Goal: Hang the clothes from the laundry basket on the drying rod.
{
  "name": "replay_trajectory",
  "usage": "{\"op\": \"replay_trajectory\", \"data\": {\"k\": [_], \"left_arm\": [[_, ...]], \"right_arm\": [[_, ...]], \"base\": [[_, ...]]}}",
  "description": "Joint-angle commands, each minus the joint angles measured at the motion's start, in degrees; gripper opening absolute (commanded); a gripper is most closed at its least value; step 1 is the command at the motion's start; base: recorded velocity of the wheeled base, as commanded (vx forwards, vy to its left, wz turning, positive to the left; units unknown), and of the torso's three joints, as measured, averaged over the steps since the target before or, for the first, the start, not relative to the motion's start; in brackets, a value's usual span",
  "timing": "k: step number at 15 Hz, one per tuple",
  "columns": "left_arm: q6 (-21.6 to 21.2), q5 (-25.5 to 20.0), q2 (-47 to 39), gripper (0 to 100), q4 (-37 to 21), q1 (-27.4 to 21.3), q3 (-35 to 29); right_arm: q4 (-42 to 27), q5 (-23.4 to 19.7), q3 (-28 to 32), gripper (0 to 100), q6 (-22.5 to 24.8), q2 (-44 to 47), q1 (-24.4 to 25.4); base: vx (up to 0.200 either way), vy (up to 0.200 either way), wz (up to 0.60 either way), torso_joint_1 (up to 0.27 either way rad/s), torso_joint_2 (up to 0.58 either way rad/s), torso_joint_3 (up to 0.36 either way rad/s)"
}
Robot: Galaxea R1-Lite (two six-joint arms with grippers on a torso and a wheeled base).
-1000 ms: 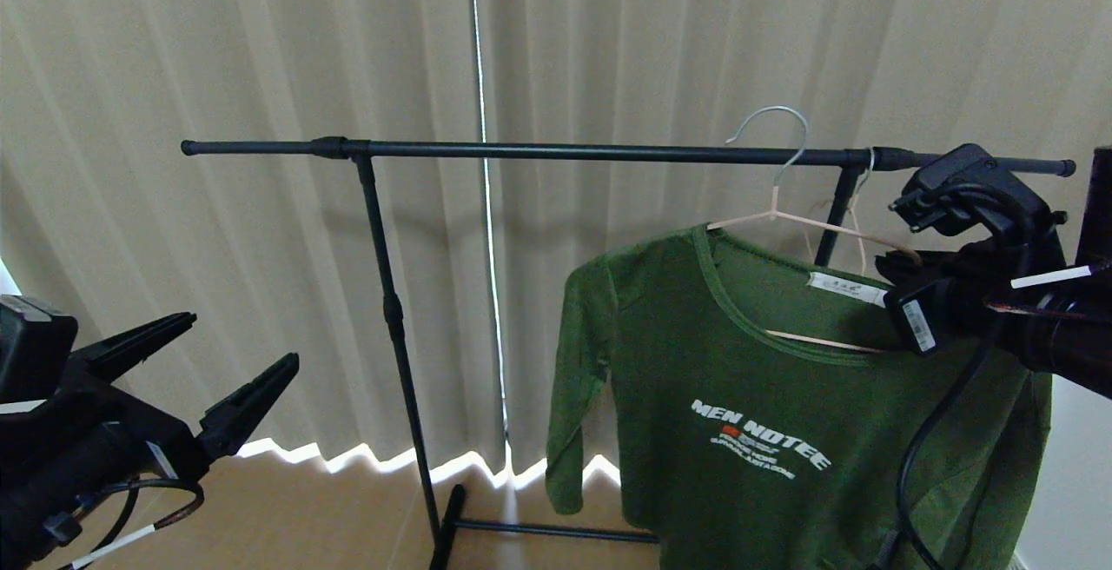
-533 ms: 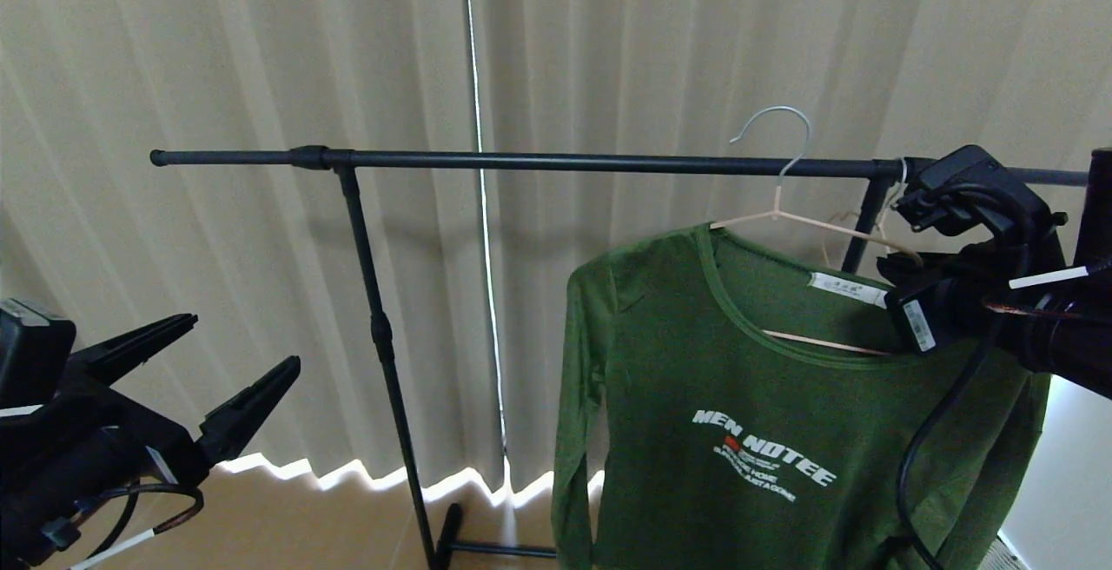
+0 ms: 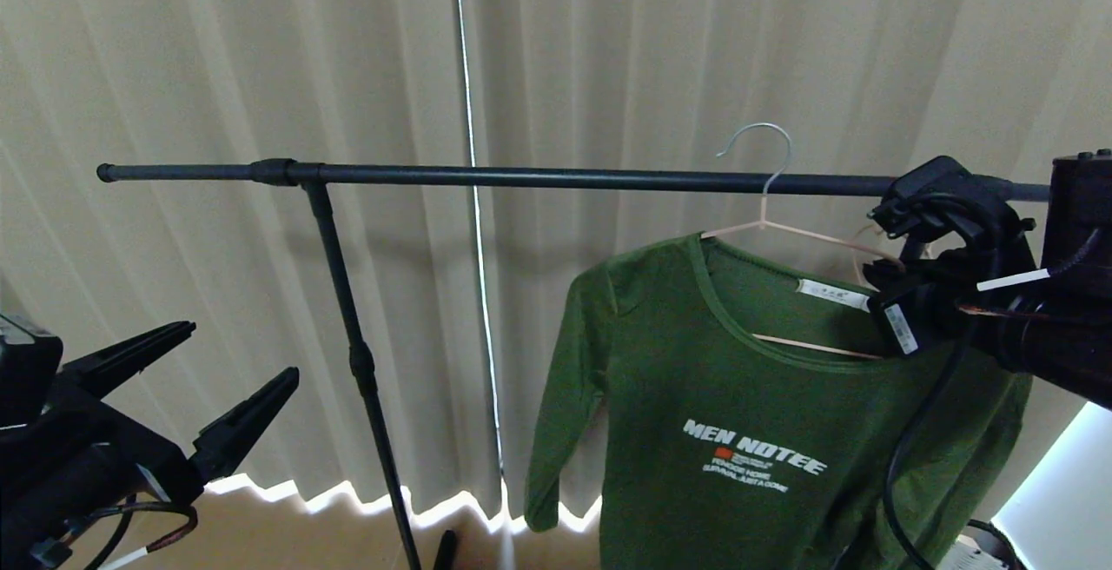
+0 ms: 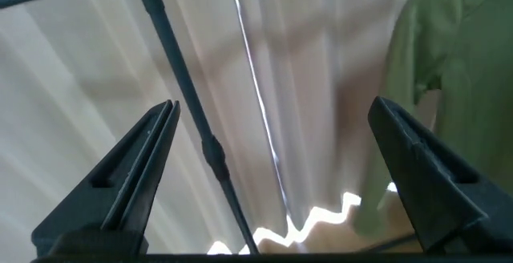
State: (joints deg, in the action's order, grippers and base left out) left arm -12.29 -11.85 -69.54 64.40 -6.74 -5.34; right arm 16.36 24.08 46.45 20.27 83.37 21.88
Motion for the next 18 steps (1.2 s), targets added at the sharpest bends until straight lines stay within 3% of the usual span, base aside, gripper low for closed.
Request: {"op": "replay_trajectory", "data": {"k": [1, 3, 5, 9, 13, 18], "left_arm": [[-0.02, -0.02, 1.95, 100, 0.02, -0.91, 0.33], [-0.1, -0.02, 2.91, 100, 0.02, -1.17, 0.07], [-0.1, -0.02, 4.06, 100, 0.02, -1.17, 0.07], [-0.63, -0.02, 5.2, 100, 0.02, -1.78, 0.15], [-0.81, -0.02, 5.29, 100, 0.02, -1.78, 0.24], [-0.98, -0.02, 5.2, 100, -0.07, -1.87, 0.24]], "right_arm": [[0.25, 0.01, 1.01, 0, -0.06, 2.94, 0.0], [0.25, 0.45, 3.92, 0, -0.59, 6.28, -0.09], [0.25, 5.02, 8.31, 0, -0.85, 11.55, -0.52], [0.16, 9.67, 14.02, 0, -1.2, 18.41, -3.43], [0.08, 10.29, 14.9, 0, -1.29, 20.34, -4.3], [-0.19, 10.29, 14.29, 0, -1.29, 21.04, -1.93]], "base": [[0.0, 0.0, 0.0, 0.0, 0.0, 0.0], [0.0, 0.0, 0.0, 0.0, 0.0, 0.0], [0.0, 0.0, 0.0, 0.0, 0.0, 0.0], [0.0, 0.0, 0.0, 0.0, 0.0, 0.0], [0.0, 0.0, 0.0, 0.0, 0.0, 0.0], [0.0, 0.0, 0.0, 0.0, 0.0, 0.0]]}}
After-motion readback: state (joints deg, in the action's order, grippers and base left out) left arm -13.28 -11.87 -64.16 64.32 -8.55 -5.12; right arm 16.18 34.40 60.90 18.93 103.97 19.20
